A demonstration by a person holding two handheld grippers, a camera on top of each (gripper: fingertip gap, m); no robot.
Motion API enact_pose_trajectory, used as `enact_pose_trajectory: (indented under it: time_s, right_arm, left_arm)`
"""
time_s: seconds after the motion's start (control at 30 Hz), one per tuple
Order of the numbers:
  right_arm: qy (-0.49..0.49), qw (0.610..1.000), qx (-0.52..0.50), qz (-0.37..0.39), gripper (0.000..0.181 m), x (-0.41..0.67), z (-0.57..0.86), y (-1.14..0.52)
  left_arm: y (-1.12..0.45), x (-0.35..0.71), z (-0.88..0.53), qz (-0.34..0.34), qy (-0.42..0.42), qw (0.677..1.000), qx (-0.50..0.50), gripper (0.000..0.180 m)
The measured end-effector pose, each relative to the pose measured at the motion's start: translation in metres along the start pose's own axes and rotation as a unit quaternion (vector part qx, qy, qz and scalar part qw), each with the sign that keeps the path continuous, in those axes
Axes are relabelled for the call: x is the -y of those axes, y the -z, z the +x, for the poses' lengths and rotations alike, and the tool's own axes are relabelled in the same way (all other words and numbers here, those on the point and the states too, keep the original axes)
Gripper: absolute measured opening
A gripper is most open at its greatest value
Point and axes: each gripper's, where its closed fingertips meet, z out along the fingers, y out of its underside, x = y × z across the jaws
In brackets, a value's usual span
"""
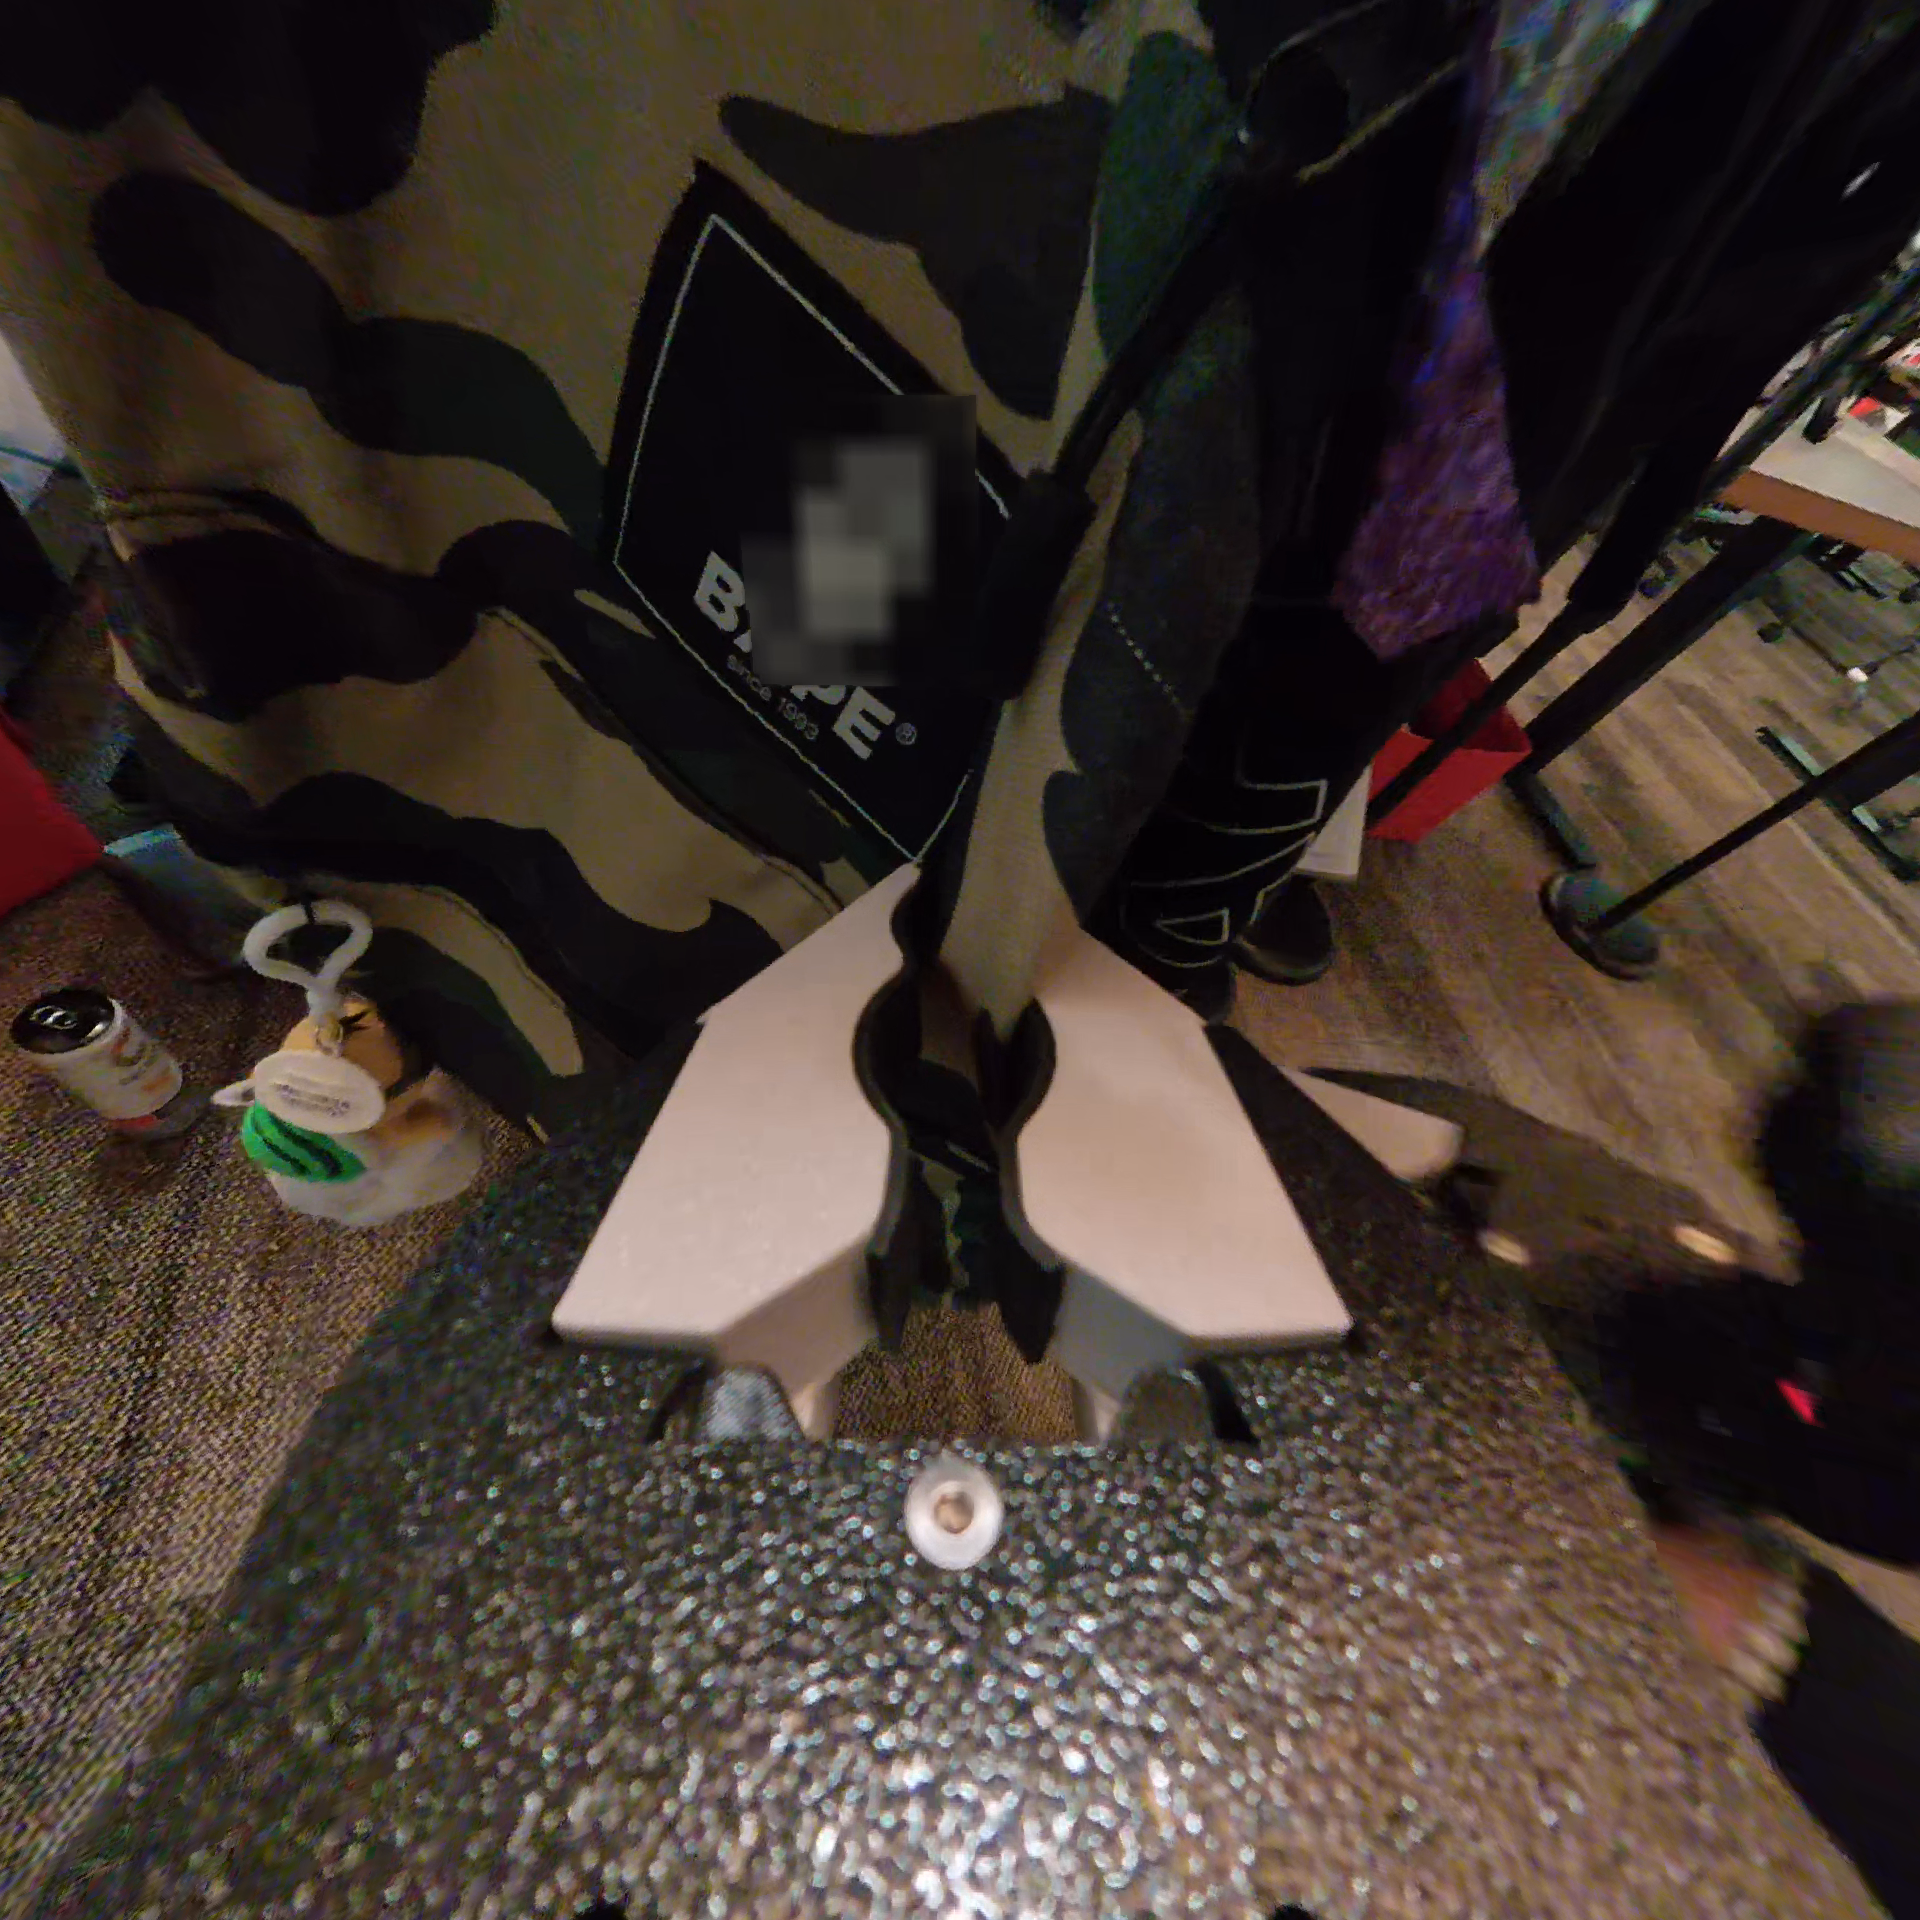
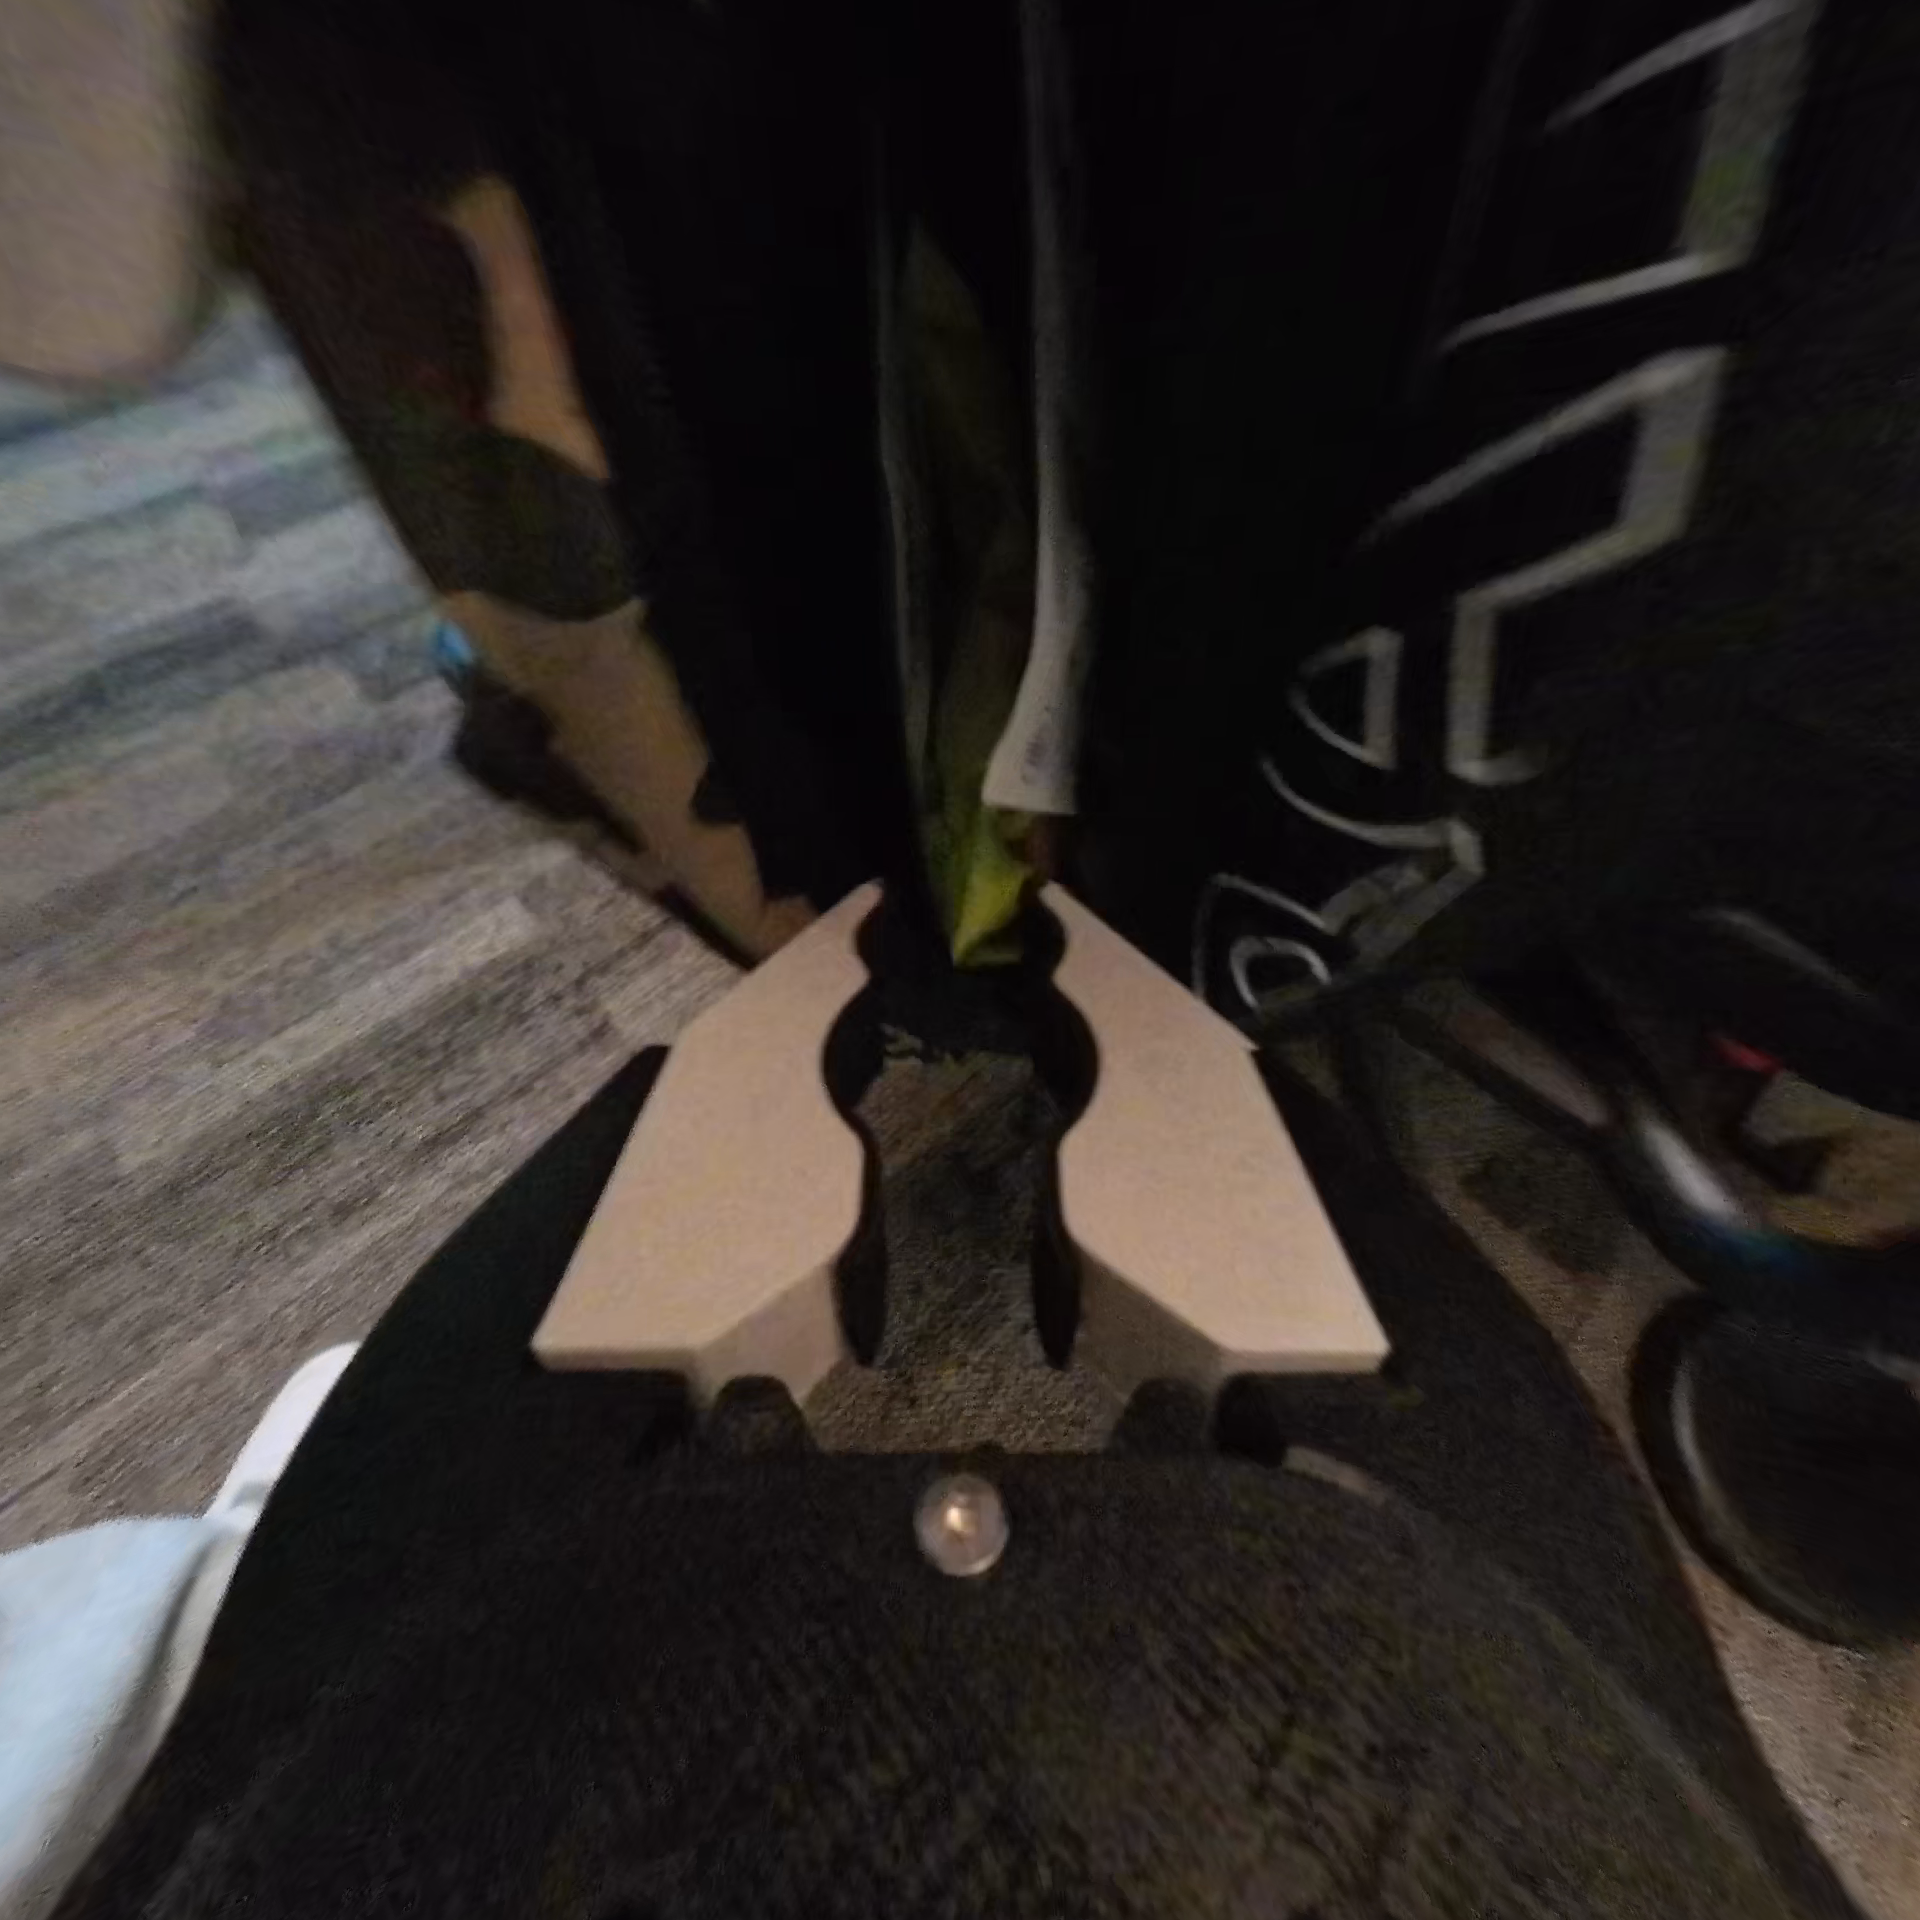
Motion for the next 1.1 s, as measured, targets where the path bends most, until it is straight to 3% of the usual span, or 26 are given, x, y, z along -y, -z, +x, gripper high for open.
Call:
enact_pose_trajectory:
  time_s: [0.2, 0.33, 0.4, 0.57, 0.77, 0.87, 1.0, 1.1]
  right_arm:
    - [0.001, 0.992, -0.064, 0.106, 0.069, 0.064, -0.008, 0.102]
    - [0.071, 0.988, -0.074, 0.119, 0.085, 0.152, -0.017, 0.137]
    - [0.058, 0.986, -0.085, 0.133, 0.089, 0.205, -0.014, 0.153]
    - [-0.012, 0.965, -0.182, 0.191, 0.091, 0.331, 0.015, 0.200]
    - [0.001, 0.923, -0.282, 0.262, 0.084, 0.447, 0.058, 0.242]
    - [0.024, 0.914, -0.315, 0.255, 0.086, 0.487, 0.087, 0.244]
    - [0.008, 0.909, -0.299, 0.289, 0.081, 0.528, 0.121, 0.227]
    - [0.015, 0.898, -0.302, 0.321, 0.077, 0.554, 0.147, 0.211]
  left_arm:
    - [0.016, 0.003, 0.014, -0.031, -0.055, 0.997, -0.042, 0.042]
    - [0.065, 0.047, 0.005, -0.005, -0.134, 0.990, -0.053, 0.053]
    - [0.095, 0.084, -0.008, 0.014, -0.148, 0.987, -0.060, 0.057]
    - [0.148, 0.180, -0.063, 0.022, -0.152, 0.986, -0.066, 0.073]
    - [0.150, 0.264, -0.137, -0.001, -0.097, 0.993, -0.069, 0.069]
    - [0.131, 0.294, -0.164, -0.002, -0.087, 0.994, -0.070, 0.066]
    - [0.094, 0.325, -0.187, -0.016, -0.080, 0.994, -0.077, 0.061]
    - [0.074, 0.352, -0.191, -0.002, -0.119, 0.989, -0.088, 0.057]
